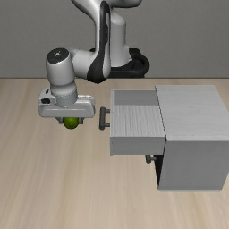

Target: Pick up the lime and place it in the top layer of the cabinet

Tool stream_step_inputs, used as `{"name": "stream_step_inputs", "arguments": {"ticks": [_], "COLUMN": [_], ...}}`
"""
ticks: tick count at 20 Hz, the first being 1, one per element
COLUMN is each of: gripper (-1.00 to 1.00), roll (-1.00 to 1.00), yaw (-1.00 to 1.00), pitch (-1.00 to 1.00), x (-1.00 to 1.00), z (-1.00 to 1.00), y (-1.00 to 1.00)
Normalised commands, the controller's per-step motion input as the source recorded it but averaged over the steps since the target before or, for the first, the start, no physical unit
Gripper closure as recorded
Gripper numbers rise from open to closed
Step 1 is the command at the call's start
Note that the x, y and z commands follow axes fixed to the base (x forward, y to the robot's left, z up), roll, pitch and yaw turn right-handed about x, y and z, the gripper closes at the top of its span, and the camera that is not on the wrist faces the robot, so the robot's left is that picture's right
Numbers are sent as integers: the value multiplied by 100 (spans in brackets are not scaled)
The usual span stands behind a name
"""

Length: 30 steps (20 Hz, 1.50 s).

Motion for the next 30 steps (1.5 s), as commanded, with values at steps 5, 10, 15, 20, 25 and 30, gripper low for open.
{"name": "stream_step_inputs", "arguments": {"ticks": [5, 10, 15, 20, 25, 30], "gripper": [100, 100, 100, 100, 100, 100], "roll": [0, 0, 0, 0, 0, 0], "yaw": [0, 0, 0, 0, 0, 0], "pitch": [0, 0, 0, 0, 0, 0], "x": [0, 0, 0, 0, 0, 0], "z": [40, 100, 100, 100, 100, 20], "y": [0, 0, 0, 0, 0, 80]}}
